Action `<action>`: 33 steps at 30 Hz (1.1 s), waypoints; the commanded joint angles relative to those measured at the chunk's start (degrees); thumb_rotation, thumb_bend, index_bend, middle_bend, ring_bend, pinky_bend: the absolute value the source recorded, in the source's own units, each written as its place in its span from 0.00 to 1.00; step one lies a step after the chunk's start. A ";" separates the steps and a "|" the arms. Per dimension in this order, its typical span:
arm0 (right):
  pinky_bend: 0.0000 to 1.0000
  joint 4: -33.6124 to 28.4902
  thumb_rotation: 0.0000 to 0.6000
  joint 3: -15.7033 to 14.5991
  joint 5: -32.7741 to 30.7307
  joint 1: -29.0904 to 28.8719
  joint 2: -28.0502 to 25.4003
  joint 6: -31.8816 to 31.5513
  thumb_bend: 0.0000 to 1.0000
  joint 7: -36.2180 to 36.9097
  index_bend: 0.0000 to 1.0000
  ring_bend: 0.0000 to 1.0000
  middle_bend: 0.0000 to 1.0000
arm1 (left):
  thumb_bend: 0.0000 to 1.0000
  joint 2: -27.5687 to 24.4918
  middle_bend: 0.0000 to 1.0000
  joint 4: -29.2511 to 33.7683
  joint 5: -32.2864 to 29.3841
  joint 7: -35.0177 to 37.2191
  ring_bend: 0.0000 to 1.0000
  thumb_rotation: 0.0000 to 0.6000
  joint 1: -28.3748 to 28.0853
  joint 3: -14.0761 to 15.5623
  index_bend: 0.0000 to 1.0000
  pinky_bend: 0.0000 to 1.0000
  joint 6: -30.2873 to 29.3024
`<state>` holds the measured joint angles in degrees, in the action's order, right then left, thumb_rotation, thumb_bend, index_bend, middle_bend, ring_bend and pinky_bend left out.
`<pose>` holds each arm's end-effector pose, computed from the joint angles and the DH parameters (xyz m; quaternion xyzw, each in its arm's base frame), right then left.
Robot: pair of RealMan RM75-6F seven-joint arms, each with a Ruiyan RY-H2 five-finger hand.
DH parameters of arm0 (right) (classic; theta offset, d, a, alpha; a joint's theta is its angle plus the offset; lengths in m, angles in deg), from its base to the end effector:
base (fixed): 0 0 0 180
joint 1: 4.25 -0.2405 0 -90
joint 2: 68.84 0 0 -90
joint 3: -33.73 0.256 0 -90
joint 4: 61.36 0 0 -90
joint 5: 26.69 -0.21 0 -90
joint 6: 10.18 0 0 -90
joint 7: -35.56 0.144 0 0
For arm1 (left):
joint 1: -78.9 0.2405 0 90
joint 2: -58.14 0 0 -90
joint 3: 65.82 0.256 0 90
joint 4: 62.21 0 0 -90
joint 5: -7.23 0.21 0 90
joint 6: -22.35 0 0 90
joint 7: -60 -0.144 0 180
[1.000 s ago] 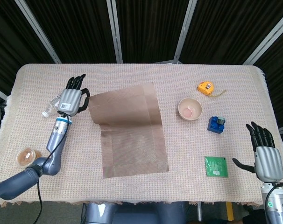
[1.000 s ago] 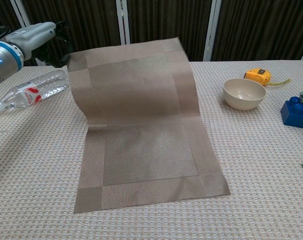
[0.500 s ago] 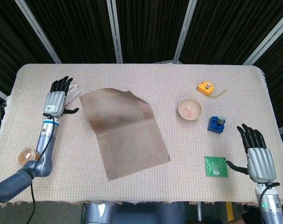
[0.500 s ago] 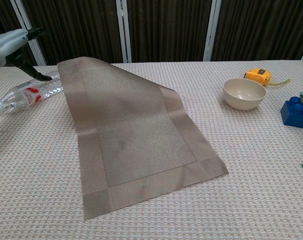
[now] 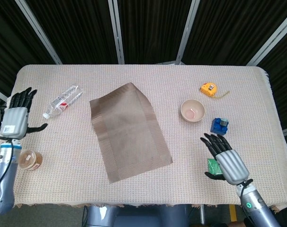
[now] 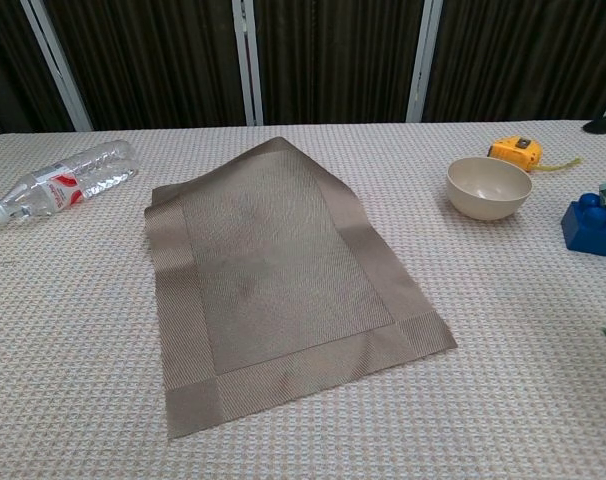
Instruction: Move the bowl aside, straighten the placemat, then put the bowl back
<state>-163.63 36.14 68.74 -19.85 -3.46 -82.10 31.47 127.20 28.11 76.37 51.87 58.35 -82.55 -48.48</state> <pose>-0.2226 -0.2143 0.1010 0.7114 -0.3700 0.4251 0.4198 -0.2665 0.3091 0.1526 -0.5700 -0.3800 -0.4142 0.5993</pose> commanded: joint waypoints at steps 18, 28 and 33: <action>0.00 15.83 1.00 2.40 -3.60 -14.68 18.25 18.45 0.12 -7.79 0.26 0.00 0.00 | 0.15 -7.19 0.00 8.43 4.05 -0.97 0.00 1.00 9.42 7.30 0.00 0.00 -9.27; 0.00 21.86 1.00 1.64 -5.93 -16.27 23.52 19.74 0.13 -9.63 0.27 0.00 0.00 | 0.15 -6.84 0.00 7.88 4.21 -0.95 0.00 1.00 9.23 7.56 0.00 0.00 -9.15; 0.00 23.58 1.00 0.95 -5.48 -16.48 25.21 18.51 0.13 -10.08 0.27 0.00 0.00 | 0.15 -6.79 0.00 7.68 4.03 -0.70 0.00 1.00 9.09 7.66 0.00 0.00 -8.77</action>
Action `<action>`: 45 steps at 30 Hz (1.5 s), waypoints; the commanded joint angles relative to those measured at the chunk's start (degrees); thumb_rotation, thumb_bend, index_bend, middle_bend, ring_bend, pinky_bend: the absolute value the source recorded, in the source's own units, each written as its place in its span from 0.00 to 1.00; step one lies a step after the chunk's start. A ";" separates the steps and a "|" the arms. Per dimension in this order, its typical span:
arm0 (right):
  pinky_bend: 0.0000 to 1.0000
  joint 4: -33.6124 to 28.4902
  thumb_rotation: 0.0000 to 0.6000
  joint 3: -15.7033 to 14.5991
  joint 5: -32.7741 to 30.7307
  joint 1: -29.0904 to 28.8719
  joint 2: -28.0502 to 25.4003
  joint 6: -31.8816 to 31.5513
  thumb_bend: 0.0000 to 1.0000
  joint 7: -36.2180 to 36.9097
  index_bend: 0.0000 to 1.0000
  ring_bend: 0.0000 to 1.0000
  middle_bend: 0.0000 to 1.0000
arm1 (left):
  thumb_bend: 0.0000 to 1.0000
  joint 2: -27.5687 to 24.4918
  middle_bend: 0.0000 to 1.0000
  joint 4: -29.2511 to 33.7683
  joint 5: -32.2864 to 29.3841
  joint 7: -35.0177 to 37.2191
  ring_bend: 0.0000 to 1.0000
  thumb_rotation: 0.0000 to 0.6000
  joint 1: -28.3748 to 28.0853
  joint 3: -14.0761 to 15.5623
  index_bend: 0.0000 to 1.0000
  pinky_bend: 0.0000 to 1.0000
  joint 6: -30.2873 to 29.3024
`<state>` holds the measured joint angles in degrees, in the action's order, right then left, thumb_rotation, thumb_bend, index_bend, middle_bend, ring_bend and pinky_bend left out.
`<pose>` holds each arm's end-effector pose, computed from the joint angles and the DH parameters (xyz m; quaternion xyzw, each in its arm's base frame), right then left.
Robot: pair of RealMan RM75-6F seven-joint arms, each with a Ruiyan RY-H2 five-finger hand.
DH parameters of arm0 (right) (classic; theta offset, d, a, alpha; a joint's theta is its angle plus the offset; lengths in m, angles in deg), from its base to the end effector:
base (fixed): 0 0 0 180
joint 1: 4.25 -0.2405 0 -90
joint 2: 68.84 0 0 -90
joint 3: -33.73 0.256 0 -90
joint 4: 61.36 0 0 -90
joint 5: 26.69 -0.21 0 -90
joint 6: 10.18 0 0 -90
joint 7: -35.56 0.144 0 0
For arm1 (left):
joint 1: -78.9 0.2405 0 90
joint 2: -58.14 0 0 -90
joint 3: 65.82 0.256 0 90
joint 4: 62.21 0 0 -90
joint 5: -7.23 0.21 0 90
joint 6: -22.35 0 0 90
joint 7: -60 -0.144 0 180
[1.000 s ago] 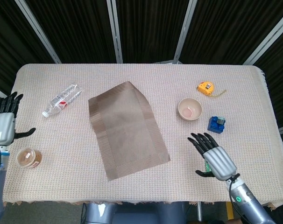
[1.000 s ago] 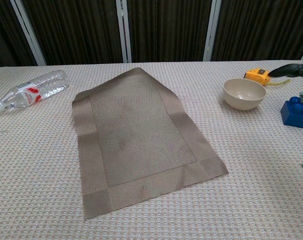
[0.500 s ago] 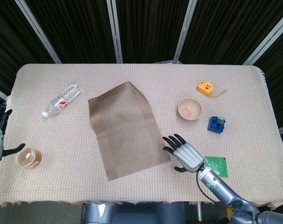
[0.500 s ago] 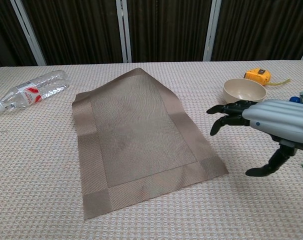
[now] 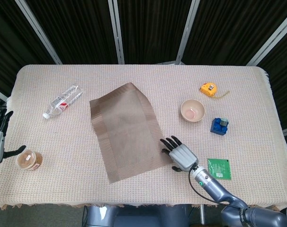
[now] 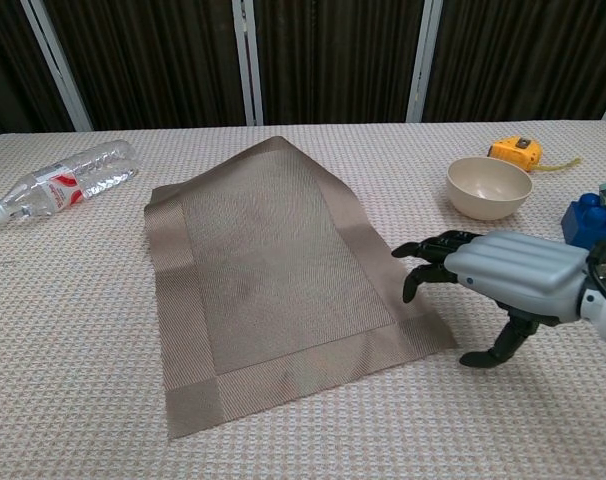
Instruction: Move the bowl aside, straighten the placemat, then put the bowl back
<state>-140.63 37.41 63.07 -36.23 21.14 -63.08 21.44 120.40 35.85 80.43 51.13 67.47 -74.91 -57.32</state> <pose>-0.1939 -0.2783 -0.0430 0.8269 -0.2932 0.3309 0.3475 -0.2925 0.2343 0.1730 -0.5675 -0.3839 -0.3702 0.6272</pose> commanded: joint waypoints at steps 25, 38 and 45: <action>0.00 9.12 1.00 -1.85 0.98 -0.58 6.30 -5.09 0.24 3.90 0.29 0.00 0.00 | 0.15 0.02 0.00 0.57 -0.42 0.55 0.00 1.00 -0.24 0.29 0.00 0.00 0.50; 0.00 12.49 1.00 -2.41 2.31 -0.99 7.58 -7.70 0.36 8.37 0.36 0.00 0.00 | 0.15 0.03 0.00 0.66 -0.42 0.59 0.00 1.00 -0.34 0.45 0.00 0.00 0.64; 0.00 13.30 1.00 -2.97 3.13 -1.01 8.51 -9.14 0.38 10.32 0.52 0.00 0.00 | 0.15 -0.05 0.00 0.70 -0.37 0.83 0.00 1.00 -0.33 0.52 0.00 0.00 0.65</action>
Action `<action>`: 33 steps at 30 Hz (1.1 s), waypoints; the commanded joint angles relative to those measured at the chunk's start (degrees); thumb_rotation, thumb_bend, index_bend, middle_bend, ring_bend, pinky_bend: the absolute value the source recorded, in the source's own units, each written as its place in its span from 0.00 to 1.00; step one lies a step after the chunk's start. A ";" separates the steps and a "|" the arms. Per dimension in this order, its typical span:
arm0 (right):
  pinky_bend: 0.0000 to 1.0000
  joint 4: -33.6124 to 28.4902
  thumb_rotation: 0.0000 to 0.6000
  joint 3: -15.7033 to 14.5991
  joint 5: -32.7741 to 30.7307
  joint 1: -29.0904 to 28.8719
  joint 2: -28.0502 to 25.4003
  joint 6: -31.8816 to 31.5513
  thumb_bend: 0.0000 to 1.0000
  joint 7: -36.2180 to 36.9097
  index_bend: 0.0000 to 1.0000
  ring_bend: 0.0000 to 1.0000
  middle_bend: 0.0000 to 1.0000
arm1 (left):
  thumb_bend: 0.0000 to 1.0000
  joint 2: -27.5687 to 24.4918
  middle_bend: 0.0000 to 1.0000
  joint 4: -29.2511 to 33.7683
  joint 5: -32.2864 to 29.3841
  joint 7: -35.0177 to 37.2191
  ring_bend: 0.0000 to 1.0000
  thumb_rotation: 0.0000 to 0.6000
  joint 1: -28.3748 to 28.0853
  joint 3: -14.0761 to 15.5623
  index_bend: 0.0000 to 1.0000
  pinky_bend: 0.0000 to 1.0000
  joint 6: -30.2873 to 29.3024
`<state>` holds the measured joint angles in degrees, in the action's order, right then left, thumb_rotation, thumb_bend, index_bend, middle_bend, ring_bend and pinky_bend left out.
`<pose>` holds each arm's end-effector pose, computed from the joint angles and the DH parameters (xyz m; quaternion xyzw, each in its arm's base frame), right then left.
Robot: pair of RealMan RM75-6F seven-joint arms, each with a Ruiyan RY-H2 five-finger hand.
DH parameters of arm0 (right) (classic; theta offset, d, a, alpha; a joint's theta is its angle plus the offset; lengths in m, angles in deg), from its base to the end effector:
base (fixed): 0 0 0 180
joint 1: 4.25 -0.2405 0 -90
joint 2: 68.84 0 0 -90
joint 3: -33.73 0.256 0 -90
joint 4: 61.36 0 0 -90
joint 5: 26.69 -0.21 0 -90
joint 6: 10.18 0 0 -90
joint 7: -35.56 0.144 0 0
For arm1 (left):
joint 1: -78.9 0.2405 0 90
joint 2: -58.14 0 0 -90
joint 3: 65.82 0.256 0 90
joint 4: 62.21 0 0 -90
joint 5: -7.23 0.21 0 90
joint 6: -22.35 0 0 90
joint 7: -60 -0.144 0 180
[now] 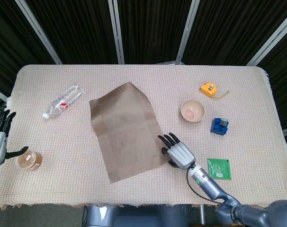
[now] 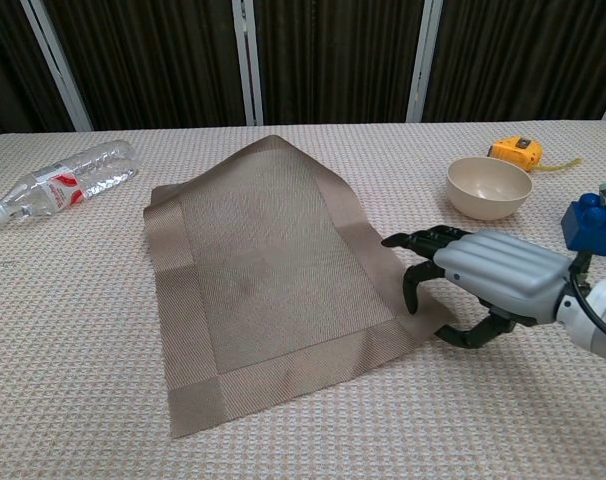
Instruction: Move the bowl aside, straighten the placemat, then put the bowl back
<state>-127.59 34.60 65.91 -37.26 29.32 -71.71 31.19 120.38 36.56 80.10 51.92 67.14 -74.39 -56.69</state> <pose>-0.2000 -0.2853 -0.0638 0.7996 -0.2982 0.3846 0.3518 -0.2910 0.2337 0.1690 -0.5678 -0.3968 -0.3724 0.6176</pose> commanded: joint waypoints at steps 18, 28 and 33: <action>0.00 -3.77 1.00 -5.44 7.31 2.46 -4.19 -9.30 0.39 2.58 0.65 0.00 0.01 | 0.15 -0.64 0.00 0.77 0.64 1.00 0.00 1.00 0.36 0.40 0.00 0.00 -0.30; 0.00 -7.76 1.00 -15.76 18.25 6.92 -20.41 -18.78 0.39 -1.54 0.65 0.00 0.01 | 0.15 -1.74 0.00 2.16 2.93 2.61 0.00 1.00 1.10 1.39 0.00 0.00 -1.02; 0.00 -3.45 1.00 -16.07 20.52 6.96 -24.96 -20.54 0.39 -5.35 0.65 0.00 0.02 | 0.15 -1.92 0.00 2.12 3.38 2.99 0.00 1.00 1.26 1.71 0.00 0.00 -1.01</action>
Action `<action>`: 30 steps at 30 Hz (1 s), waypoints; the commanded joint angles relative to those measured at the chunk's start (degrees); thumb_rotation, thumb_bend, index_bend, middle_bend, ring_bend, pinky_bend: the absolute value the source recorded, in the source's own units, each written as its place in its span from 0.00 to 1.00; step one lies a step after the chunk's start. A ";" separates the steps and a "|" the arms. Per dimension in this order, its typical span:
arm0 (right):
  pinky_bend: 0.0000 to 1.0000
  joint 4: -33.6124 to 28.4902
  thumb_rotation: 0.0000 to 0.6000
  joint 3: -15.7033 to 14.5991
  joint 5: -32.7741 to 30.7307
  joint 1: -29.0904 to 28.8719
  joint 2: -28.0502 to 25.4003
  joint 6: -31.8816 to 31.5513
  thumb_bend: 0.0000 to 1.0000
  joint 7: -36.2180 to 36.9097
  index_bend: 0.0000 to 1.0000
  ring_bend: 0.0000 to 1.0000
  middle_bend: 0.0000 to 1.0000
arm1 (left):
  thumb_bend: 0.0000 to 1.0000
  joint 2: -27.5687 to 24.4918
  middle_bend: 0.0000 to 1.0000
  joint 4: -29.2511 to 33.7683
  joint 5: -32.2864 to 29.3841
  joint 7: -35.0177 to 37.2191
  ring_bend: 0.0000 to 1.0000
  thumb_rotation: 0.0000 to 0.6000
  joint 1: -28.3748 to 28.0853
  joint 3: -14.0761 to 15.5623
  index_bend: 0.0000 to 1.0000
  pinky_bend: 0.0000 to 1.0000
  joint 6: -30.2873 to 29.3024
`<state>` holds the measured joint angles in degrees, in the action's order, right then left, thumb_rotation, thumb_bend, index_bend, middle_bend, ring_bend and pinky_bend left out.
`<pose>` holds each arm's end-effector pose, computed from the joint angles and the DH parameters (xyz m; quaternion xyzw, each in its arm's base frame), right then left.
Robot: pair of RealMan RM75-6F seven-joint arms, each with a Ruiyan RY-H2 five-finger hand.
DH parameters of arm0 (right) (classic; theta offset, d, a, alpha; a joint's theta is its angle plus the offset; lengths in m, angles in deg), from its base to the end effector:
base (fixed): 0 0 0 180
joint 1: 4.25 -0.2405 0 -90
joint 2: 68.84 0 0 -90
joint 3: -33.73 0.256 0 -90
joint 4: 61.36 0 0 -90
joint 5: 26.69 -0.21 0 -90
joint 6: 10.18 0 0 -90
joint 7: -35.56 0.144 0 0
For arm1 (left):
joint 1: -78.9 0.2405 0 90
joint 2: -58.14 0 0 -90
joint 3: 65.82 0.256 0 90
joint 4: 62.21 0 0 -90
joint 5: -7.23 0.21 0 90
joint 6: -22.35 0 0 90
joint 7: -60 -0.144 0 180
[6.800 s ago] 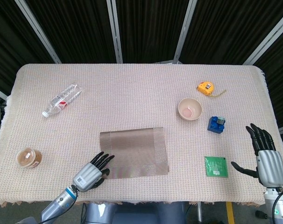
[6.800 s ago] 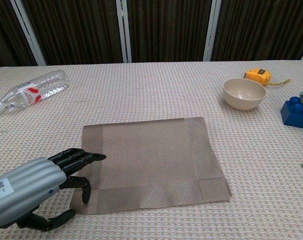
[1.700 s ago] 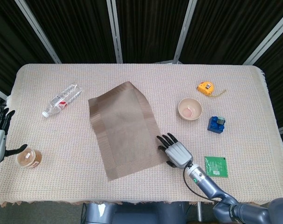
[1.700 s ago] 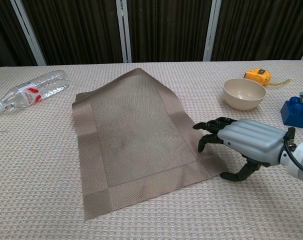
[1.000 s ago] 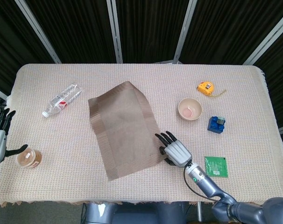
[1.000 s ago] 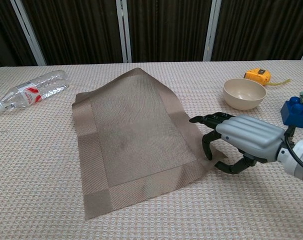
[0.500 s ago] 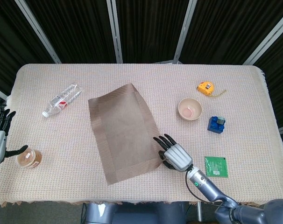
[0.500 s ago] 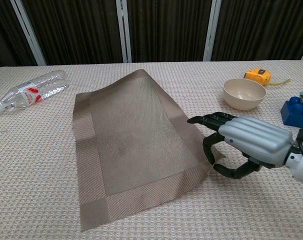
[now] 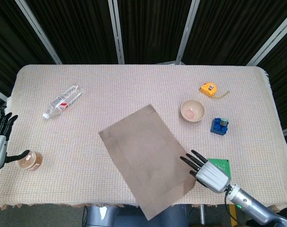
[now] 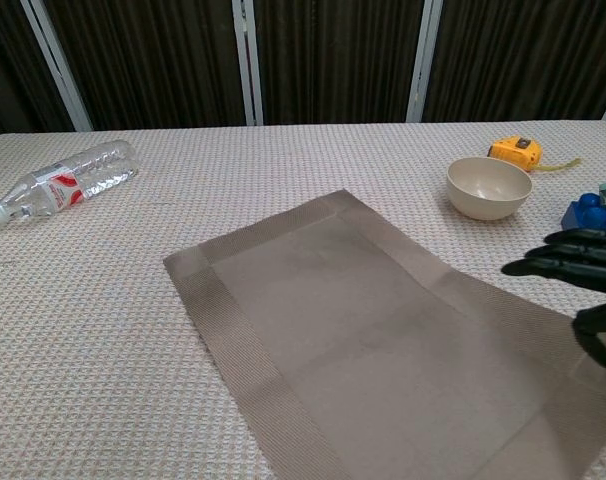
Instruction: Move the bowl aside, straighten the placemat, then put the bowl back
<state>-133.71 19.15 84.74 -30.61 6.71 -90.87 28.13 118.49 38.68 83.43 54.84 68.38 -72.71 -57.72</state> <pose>-0.2693 -0.2094 0.0543 0.8694 -0.1277 0.3432 0.3317 -0.2855 0.2210 0.1715 -0.5744 -0.4043 -0.3869 0.5975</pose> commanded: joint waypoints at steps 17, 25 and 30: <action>0.00 25.28 1.00 6.18 4.06 -7.92 0.73 1.32 0.37 -9.33 0.60 0.00 0.02 | 0.15 0.79 0.00 -0.95 -1.00 -1.03 0.00 1.00 -0.66 0.14 0.00 0.00 1.55; 0.00 24.53 1.00 9.42 -2.30 -4.14 2.58 -0.71 0.00 -8.99 0.00 0.00 0.00 | 0.15 1.09 0.00 -1.74 -0.75 -1.19 0.00 1.00 -1.03 0.42 0.00 0.00 2.28; 0.00 10.84 1.00 12.12 -9.46 0.75 -1.76 -3.84 0.00 -4.83 0.00 0.00 0.00 | 0.15 1.31 0.00 -2.42 0.38 -0.98 0.00 1.00 -1.78 0.98 0.00 0.00 3.65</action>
<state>-113.61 28.84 80.61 -33.78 8.00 -92.05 20.09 119.71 36.43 83.48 53.83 66.81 -71.89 -54.32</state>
